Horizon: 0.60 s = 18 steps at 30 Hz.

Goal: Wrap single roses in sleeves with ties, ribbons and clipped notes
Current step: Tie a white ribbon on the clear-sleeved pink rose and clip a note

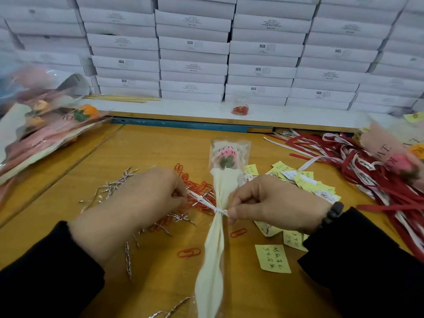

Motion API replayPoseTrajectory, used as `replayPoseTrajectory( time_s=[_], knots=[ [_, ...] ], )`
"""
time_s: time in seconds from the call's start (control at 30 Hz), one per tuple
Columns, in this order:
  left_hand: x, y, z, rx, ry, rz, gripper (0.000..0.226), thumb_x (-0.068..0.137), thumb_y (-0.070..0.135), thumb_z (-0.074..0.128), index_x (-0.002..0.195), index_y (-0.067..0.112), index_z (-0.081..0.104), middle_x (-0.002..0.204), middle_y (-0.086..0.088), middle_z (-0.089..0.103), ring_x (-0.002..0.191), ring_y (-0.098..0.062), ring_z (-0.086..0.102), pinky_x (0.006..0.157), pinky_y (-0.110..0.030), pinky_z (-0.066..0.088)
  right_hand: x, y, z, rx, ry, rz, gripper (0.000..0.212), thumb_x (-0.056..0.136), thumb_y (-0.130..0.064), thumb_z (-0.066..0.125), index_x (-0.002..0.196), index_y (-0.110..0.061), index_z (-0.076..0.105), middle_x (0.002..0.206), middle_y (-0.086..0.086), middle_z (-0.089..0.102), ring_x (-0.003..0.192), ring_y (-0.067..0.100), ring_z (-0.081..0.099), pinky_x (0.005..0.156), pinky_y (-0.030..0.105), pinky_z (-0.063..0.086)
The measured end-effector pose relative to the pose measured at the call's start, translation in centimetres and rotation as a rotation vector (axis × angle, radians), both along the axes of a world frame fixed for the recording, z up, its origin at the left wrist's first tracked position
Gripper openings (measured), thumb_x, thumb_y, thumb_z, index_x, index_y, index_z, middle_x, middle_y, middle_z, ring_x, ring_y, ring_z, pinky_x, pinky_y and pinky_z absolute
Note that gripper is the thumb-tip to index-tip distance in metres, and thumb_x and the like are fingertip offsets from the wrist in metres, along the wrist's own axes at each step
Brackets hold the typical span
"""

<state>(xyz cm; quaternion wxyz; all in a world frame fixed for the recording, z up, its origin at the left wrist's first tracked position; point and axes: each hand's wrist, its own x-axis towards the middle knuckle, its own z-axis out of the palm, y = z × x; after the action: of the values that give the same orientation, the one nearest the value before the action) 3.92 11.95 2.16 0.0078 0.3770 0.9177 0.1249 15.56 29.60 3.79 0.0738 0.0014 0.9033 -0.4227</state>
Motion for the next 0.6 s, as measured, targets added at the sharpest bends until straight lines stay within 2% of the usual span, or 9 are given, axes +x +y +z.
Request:
replayPoseTrajectory(
  time_s=[0.1,0.2,0.27,0.3,0.37,0.4,0.47,0.53,0.6],
  knots=[
    [0.4,0.6,-0.7,0.069,0.23,0.041,0.019,0.092,0.037,0.052,0.102,0.033,0.068,0.079,0.013,0.049,0.081,-0.015,0.053,0.063,-0.027,0.042,-0.3,-0.3,-0.5,-0.041,-0.047,0.037,0.013,0.085,-0.013,0.065,0.074,-0.015,0.073,0.074,0.0,0.069,0.065,0.008,0.062,0.069,0.021,0.053],
    [1.0,0.8,-1.4,0.347,0.27,0.037,0.015,0.089,0.034,0.057,0.093,0.028,0.07,0.068,0.012,0.043,0.067,-0.016,0.045,0.053,-0.028,0.03,-0.4,-0.5,-0.9,-0.029,-0.059,0.044,0.014,0.084,-0.012,0.066,0.072,-0.015,0.072,0.075,-0.001,0.069,0.069,0.011,0.065,0.071,0.024,0.053],
    [1.5,1.3,-1.9,0.612,0.112,0.033,0.007,0.084,0.022,0.066,0.084,0.024,0.073,0.061,0.005,0.044,0.059,-0.015,0.043,0.051,-0.028,0.029,-0.6,-0.6,-1.2,0.044,-0.039,0.039,0.013,0.084,-0.018,0.066,0.074,-0.015,0.073,0.077,0.004,0.07,0.073,0.023,0.065,0.074,0.035,0.055],
    [1.9,1.7,-2.0,0.751,-0.048,0.031,0.009,0.081,0.017,0.069,0.08,0.024,0.073,0.062,-0.003,0.051,0.059,-0.017,0.046,0.054,-0.031,0.035,-0.6,-0.7,-1.3,0.067,-0.036,0.043,0.013,0.084,-0.02,0.066,0.075,-0.015,0.074,0.077,0.004,0.071,0.071,0.023,0.063,0.074,0.035,0.053],
    [2.7,2.5,-2.2,0.963,-0.364,0.032,0.015,0.077,0.008,0.072,0.077,0.023,0.073,0.071,-0.012,0.065,0.065,-0.021,0.058,0.062,-0.034,0.045,-0.6,-0.9,-1.4,0.084,-0.03,0.053,0.013,0.085,-0.02,0.065,0.078,-0.014,0.075,0.068,-0.006,0.067,0.061,0.006,0.056,0.067,0.022,0.047],
    [3.0,2.7,-2.3,1.013,-0.471,0.017,0.015,0.076,0.004,0.072,0.076,0.019,0.073,0.069,-0.006,0.068,0.062,-0.013,0.061,0.061,-0.028,0.048,-0.6,-1.1,-1.5,0.092,-0.027,0.057,0.013,0.085,-0.02,0.065,0.078,-0.013,0.075,0.062,-0.01,0.064,0.057,-0.001,0.052,0.061,0.015,0.044],
    [3.4,3.0,-2.5,1.029,-0.676,-0.046,0.005,0.077,0.002,0.067,0.077,0.003,0.072,0.05,0.003,0.063,0.046,-0.002,0.055,0.049,-0.014,0.043,-0.7,-1.3,-1.6,0.11,-0.022,0.055,0.013,0.085,-0.019,0.065,0.078,-0.013,0.075,0.053,-0.015,0.058,0.051,-0.003,0.049,0.054,0.008,0.036],
    [3.5,2.9,-2.7,1.01,-0.868,-0.075,0.024,0.078,0.013,0.063,0.079,-0.011,0.066,0.038,0.004,0.052,0.032,-0.002,0.04,0.038,-0.011,0.033,-0.8,-1.3,-1.8,0.12,-0.016,0.034,0.014,0.086,-0.02,0.065,0.077,-0.014,0.074,0.047,-0.017,0.055,0.048,-0.003,0.047,0.053,0.009,0.036],
    [3.3,2.6,-2.6,0.957,-0.913,-0.056,0.043,0.075,0.03,0.058,0.076,-0.012,0.065,0.04,0.003,0.049,0.033,-0.005,0.028,0.038,-0.013,0.023,-0.9,-1.2,-1.9,0.113,-0.025,0.003,0.016,0.086,-0.022,0.064,0.075,-0.014,0.073,0.044,-0.015,0.052,0.044,0.0,0.045,0.051,0.012,0.038]
  ],
)
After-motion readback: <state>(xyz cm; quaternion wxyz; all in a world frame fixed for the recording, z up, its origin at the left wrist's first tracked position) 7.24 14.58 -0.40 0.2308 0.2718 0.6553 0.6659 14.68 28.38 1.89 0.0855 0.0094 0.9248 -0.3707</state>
